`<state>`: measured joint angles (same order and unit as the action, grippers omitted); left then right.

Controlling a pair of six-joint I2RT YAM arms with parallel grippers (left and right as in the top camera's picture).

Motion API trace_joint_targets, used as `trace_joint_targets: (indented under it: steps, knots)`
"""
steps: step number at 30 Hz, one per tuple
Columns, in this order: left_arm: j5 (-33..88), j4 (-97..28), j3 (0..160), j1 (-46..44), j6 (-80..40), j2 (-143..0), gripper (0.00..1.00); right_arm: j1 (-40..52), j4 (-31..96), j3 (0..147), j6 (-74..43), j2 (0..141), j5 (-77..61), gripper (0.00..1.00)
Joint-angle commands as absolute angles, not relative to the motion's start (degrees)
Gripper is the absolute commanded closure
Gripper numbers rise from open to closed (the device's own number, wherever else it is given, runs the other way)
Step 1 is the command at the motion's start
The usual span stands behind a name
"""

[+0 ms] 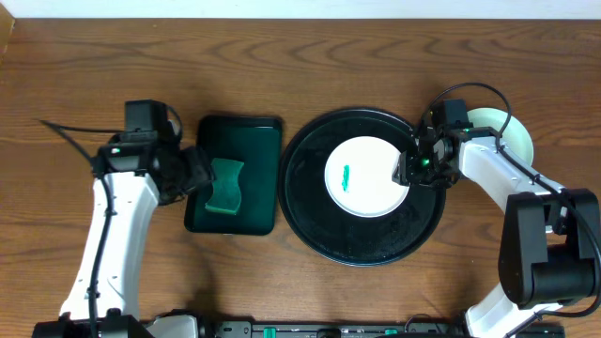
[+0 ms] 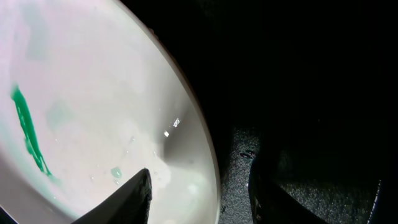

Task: Clean dirty plates on tray and stack at the side
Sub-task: 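Reach the left gripper down to the green sponge in the dark green tray, then pinch the green sponge with the left gripper and lift it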

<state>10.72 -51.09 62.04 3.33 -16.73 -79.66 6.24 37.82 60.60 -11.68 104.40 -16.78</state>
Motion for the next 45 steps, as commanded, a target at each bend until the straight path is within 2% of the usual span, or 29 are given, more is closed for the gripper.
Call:
trace_joint_targets:
  steps: [1, 5, 10, 12, 13, 15, 16, 17, 19, 21, 29, 45]
  knots:
    - [11.4, -49.0, 61.6, -0.5, -11.9, -80.1, 0.53, 6.5, 37.9, 60.5, -11.1, 104.2, -14.8, 0.52]
    - [10.9, -45.7, 61.5, -4.8, -9.5, -80.1, 0.54, 6.5, 37.9, 60.5, -11.1, 104.2, -14.8, 0.52]
    - [11.0, -44.5, 61.6, -6.6, -9.9, -80.1, 0.47, 6.5, 37.9, 60.5, -11.1, 104.2, -14.8, 0.52]
    - [10.9, -44.6, 61.4, -6.6, -9.0, -80.2, 0.25, 6.7, 37.9, 60.5, -11.0, 104.2, -14.8, 0.52]
    - [10.9, -44.5, 61.3, -6.6, -7.6, -80.5, 0.11, 6.9, 37.9, 60.5, -11.0, 104.2, -14.8, 0.52]
    - [10.9, -44.6, 61.2, -6.6, -6.9, -81.5, 0.07, 6.9, 37.9, 60.5, -11.0, 104.2, -14.8, 0.52]
    - [10.9, -44.6, 61.2, -6.6, -6.9, -82.4, 0.07, 6.9, 37.9, 60.5, -11.0, 104.2, -14.8, 0.51]
    - [10.9, -44.6, 61.2, -6.6, -6.9, -83.0, 0.11, 6.9, 37.9, 60.5, -11.0, 104.2, -14.8, 0.51]
    - [10.9, -44.4, 61.2, -6.6, -6.9, -85.3, 0.38, 6.9, 37.9, 60.5, -11.0, 104.2, -14.8, 0.52]
    - [10.7, -44.0, 61.2, -6.6, -6.9, -87.9, 0.45, 6.9, 37.9, 60.5, -11.0, 104.2, -14.8, 0.52]
    - [6.3, -43.0, 61.2, -6.6, -6.9, -95.4, 0.45, 6.9, 37.9, 60.5, -11.0, 104.2, -14.8, 0.52]
    - [3.8, -40.8, 60.2, -6.6, -8.4, -97.7, 0.48, 6.9, 37.9, 60.5, -11.0, 104.2, -14.8, 0.51]
